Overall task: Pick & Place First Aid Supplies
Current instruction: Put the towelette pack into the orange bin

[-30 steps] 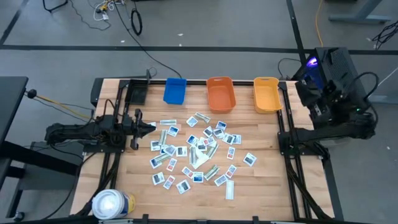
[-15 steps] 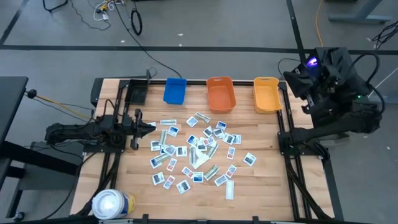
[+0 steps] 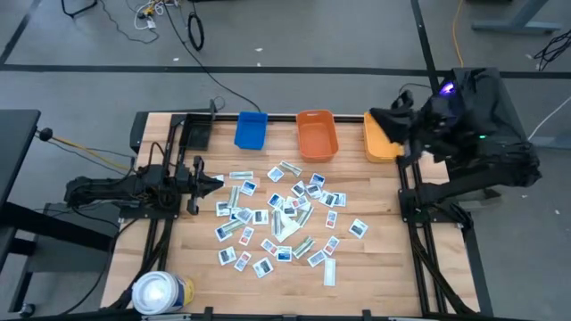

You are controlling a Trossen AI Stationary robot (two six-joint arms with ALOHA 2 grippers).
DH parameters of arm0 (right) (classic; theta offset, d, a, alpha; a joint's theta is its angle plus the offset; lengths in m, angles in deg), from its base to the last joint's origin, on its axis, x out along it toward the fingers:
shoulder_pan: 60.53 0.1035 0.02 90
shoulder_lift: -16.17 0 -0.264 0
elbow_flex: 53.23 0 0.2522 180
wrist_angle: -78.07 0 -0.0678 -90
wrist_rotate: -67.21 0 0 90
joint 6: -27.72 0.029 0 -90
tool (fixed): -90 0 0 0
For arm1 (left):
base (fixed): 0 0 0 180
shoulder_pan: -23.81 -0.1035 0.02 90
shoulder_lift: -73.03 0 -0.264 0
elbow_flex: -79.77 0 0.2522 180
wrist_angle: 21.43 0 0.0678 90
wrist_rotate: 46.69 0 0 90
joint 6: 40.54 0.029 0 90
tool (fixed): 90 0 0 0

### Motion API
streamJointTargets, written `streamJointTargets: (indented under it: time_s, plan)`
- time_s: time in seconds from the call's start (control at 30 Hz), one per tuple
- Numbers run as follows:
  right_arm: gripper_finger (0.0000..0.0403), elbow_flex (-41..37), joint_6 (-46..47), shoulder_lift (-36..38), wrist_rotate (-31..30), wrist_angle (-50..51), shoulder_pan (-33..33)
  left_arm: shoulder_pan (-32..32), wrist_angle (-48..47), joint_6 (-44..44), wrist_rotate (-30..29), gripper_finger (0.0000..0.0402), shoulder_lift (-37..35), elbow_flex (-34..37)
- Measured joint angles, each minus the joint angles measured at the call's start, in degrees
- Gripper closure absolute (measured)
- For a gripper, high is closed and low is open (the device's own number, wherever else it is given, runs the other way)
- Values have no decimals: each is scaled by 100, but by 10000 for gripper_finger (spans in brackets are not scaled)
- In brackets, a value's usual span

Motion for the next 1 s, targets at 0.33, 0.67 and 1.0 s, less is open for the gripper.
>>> streamJointTargets:
  time_s: [0.33,0.67,1.0]
  plan:
    - [389,-2,-279,-600,538,1039,-7,0,1,0,1,369,-2,2]
    - [389,-2,-323,-994,1167,1869,-7,1,0,1,0,369,0,1]
    - [389,-3,-641,-1376,1148,3282,-9,1,0,1,0,369,-1,1]
